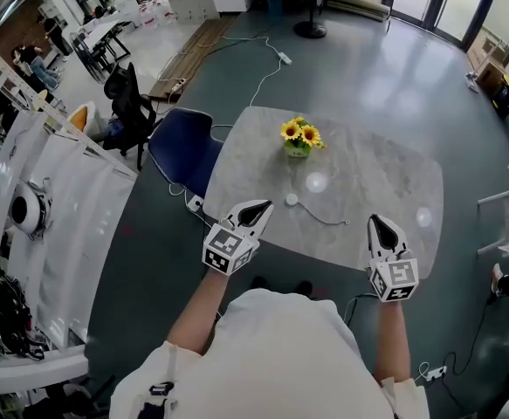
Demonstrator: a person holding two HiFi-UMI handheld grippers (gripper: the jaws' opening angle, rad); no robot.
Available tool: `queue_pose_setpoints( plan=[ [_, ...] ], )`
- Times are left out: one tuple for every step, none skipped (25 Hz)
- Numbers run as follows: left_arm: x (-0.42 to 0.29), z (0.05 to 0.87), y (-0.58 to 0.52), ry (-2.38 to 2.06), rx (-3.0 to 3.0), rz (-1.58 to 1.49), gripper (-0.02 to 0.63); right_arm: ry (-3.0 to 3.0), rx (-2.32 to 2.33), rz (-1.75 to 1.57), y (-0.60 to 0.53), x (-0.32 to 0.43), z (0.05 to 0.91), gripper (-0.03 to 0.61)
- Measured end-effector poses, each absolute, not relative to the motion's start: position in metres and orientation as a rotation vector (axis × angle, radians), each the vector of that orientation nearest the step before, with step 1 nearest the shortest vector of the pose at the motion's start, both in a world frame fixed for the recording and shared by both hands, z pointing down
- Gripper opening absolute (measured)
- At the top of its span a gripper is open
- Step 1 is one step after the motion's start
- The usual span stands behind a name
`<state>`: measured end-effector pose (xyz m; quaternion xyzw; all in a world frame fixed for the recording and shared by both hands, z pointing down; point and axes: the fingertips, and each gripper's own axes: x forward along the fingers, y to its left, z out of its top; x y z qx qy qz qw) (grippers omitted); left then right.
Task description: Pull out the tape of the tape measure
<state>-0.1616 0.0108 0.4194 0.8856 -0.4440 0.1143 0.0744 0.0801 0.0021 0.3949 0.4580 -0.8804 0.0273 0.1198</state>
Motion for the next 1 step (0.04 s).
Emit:
queue_pose_setpoints(
  plan=[
    [-0.1618, 0.4200, 0.0103, -1.332, 2.656, 0.341, 0.008, -2.574, 1.339, 0.079, 0.0015, 0.0801, 0.3950, 0.037]
  ],
)
